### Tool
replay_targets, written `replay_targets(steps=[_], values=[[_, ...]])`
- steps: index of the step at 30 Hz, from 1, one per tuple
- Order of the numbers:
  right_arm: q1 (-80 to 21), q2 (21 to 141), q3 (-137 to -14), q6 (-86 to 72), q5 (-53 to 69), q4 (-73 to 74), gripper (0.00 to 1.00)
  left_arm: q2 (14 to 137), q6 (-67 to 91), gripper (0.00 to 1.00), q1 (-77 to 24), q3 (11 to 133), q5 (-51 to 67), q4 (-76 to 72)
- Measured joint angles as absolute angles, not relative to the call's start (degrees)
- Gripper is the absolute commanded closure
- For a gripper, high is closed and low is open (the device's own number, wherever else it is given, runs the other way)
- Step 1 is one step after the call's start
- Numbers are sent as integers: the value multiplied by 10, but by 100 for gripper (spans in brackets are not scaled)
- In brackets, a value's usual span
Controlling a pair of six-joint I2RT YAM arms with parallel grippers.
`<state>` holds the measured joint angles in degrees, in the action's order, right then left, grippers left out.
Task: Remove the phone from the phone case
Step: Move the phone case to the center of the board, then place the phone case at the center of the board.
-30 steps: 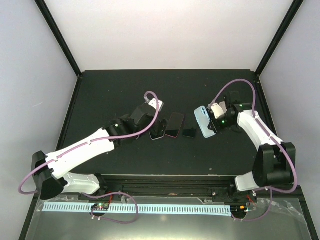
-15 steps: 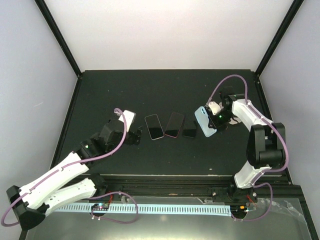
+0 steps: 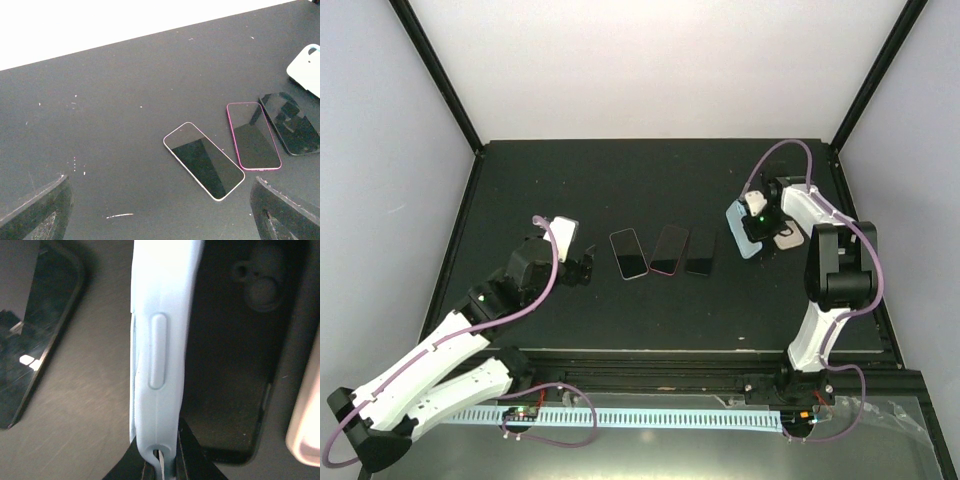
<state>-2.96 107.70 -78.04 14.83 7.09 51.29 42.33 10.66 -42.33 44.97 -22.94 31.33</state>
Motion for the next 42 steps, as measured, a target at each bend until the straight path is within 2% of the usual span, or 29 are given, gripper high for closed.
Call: replay_targets(steps=[6, 13, 19, 23, 30, 37, 39, 42], values=[[9, 1083, -794, 147, 83, 510, 99, 413, 105, 2, -423, 448, -230, 313], [16, 1076, -794, 193, 203, 565, 99, 413, 105, 2, -416, 448, -229, 313], [13, 1100, -793, 207, 254, 599, 98, 414, 105, 2, -408, 448, -228, 313], [13, 1123, -787, 204, 258, 593, 92, 414, 105, 2, -408, 448, -227, 313], [17, 1132, -787, 179, 255, 576, 71, 425, 104, 2, -408, 448, -224, 313], [21, 1107, -769, 163, 238, 553, 67, 425, 98, 2, -408, 448, -223, 313], [23, 1083, -762, 162, 228, 553, 61, 425, 96, 2, -408, 448, -222, 313], [27, 1038, -752, 160, 216, 552, 59, 425, 94, 2, -405, 448, -222, 313]])
